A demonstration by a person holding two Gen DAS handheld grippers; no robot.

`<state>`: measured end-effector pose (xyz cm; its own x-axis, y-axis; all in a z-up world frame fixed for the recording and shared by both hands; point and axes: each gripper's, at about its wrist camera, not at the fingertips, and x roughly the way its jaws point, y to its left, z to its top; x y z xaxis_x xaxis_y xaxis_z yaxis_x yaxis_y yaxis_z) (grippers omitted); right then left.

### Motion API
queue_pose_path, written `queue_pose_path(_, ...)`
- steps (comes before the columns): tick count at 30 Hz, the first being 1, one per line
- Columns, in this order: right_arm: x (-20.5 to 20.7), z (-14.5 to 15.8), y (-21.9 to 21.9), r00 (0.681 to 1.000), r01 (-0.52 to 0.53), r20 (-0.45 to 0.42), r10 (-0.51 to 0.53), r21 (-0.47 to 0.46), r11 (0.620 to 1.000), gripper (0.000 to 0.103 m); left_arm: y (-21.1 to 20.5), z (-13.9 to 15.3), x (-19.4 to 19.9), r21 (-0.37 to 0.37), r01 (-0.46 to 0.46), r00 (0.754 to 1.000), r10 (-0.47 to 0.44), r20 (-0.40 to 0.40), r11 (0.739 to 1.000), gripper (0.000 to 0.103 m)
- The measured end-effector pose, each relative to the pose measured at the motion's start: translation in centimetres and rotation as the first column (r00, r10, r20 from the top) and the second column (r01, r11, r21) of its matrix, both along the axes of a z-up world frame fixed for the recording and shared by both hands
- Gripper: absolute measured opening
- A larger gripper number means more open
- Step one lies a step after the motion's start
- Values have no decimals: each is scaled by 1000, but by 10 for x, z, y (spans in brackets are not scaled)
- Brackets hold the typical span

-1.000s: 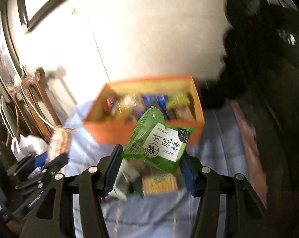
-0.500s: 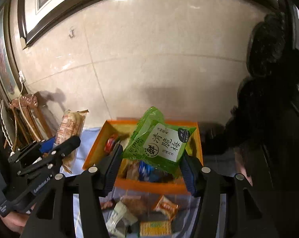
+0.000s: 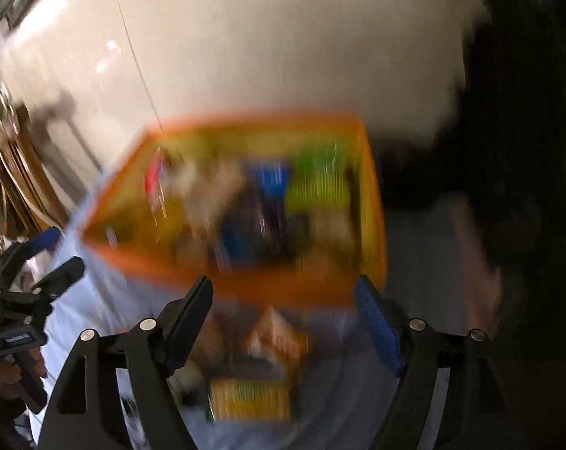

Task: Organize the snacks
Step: 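Grasp pale green pack with left tool while right tool grasps yellow cracker pack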

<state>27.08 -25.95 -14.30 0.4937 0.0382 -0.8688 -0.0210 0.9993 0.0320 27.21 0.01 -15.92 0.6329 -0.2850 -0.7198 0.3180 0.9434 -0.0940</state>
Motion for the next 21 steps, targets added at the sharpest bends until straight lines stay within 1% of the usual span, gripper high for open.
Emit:
queue_pose_path(1, -13, -24, 2, 999, 2, -51, -3, -10, 1000, 78, -1, -13, -11, 18, 0, 1000, 0, -18, 1000, 98)
queue_pose_path(3, -32, -57, 5, 993, 17, -117, -19, -19, 1000, 78, -9, -38, -31, 42, 4, 998, -1, -61, 999, 98)
queue_pose_path(5, -46, -82, 4, 983, 41, -180, -40, 2, 999, 78, -20, -57, -45, 59, 10, 996, -4, -94, 998, 98)
queue_pose_path(6, -54, -91, 3, 981, 57, -188, -55, 6, 998, 79, -24, -64, -48, 66, 8, 995, -2, -101, 998, 98)
queue_pose_path(8, -62, -92, 1, 984, 75, -163, -72, 11, 997, 86, -36, -72, -46, 67, -3, 993, 11, -118, 998, 98)
queue_pose_path(12, -70, -87, 2, 989, 59, -133, -59, -8, 998, 86, -51, -82, -38, 35, -22, 989, 27, -145, 999, 98)
queue_pose_path(16, -74, -82, 6, 992, 33, -124, -34, -11, 999, 86, -62, -91, -37, 56, 2, 990, 6, -140, 998, 99)
queue_pose_path(17, -75, -83, 9, 992, 18, -122, -19, -7, 1000, 86, -63, -94, -37, 64, 14, 990, -5, -143, 998, 93)
queue_pose_path(18, -74, -82, 14, 993, 4, -120, -5, -6, 1000, 86, -65, -97, -39, 79, 38, 989, -26, -146, 996, 67)
queue_pose_path(19, -74, -84, 17, 993, -12, -119, 11, -9, 1000, 86, -68, -100, -40, 96, 73, 985, -57, -162, 993, 54)
queue_pose_path(20, -72, -81, 22, 993, -32, -118, 29, -23, 999, 86, -67, -102, -43, 106, 82, 985, -65, -160, 991, 50)
queue_pose_path(21, -72, -83, 28, 992, -52, -118, 48, -32, 998, 86, -65, -101, -45, 100, 85, 985, -68, -157, 991, 43)
